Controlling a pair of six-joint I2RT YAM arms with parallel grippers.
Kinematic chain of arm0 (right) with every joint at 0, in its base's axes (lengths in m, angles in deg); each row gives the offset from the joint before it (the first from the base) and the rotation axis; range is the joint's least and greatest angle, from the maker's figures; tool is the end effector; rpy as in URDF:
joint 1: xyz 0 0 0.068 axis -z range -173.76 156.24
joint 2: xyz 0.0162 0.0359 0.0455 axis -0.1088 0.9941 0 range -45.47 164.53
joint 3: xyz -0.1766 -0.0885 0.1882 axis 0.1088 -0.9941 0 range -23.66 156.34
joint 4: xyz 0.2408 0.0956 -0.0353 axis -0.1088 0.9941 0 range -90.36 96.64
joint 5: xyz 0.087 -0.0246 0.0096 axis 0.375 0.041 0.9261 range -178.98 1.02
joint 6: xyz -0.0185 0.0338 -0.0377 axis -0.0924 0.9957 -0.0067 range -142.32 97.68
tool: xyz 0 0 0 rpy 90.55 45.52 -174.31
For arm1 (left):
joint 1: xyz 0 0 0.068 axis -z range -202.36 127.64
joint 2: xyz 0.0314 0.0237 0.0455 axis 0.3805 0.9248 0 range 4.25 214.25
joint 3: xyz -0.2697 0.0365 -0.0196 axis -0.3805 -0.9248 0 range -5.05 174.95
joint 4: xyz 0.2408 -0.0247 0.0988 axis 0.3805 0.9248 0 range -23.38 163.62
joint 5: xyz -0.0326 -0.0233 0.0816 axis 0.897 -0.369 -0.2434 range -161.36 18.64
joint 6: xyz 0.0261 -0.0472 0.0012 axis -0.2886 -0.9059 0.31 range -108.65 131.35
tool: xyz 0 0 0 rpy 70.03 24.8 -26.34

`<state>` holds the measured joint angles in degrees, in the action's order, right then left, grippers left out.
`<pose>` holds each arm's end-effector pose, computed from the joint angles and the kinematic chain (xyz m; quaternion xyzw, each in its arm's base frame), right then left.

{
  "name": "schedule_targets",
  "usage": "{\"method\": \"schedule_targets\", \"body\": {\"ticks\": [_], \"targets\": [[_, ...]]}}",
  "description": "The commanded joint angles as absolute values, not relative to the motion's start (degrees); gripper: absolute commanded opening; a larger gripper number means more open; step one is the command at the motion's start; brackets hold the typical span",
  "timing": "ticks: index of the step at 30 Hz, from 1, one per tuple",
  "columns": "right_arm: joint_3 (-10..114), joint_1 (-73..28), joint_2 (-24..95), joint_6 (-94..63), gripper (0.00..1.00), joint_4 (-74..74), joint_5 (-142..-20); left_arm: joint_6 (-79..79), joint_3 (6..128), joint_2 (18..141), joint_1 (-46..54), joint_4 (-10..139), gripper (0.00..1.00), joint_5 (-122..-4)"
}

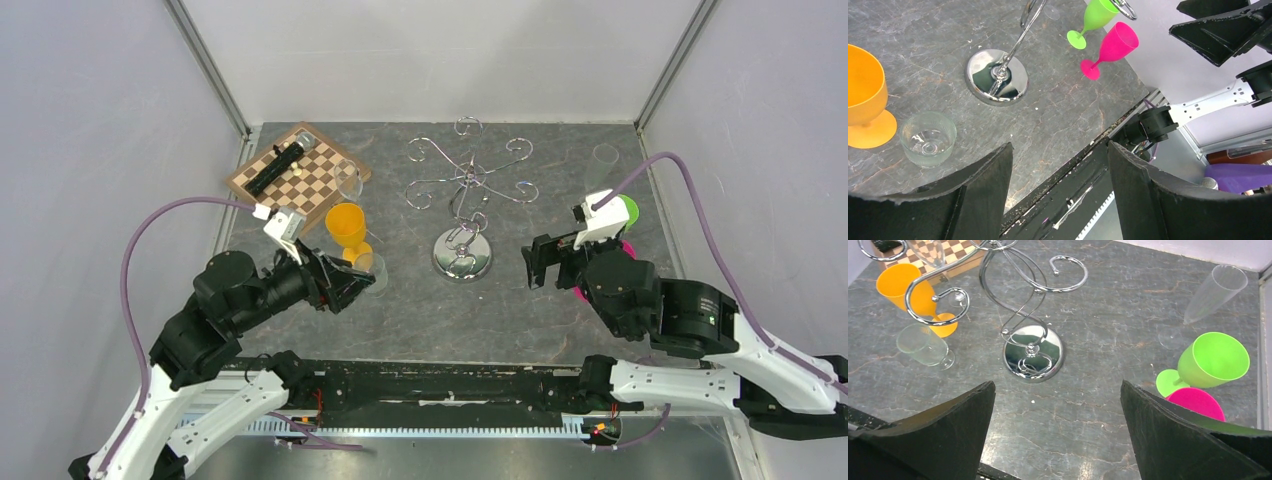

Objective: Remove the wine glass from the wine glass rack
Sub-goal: Reset both arms

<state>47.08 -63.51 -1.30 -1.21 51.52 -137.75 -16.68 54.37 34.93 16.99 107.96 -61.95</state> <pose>0.0635 0.0950 0.4191 -0.1156 0.7922 0.1024 0.5905 0.0622 -0.0587 0.3948 0.1278 0.7690 -0.3989 0.4830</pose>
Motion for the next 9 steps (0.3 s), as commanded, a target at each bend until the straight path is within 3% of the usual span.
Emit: {"method": "schedule_targets", "body": {"ticks": [1, 9], "targets": [[47.1, -63.5, -0.3, 1.4, 0.98, 52.0, -142.1, -18.1, 56.4, 35.7, 16.9, 104.5, 0.75, -62.6], [49.2, -63.5, 0.7, 6.8, 0.98, 57.1, -145.8, -17.1, 57.4, 36.8, 17.0, 105.0, 0.75, -62.3]]}}
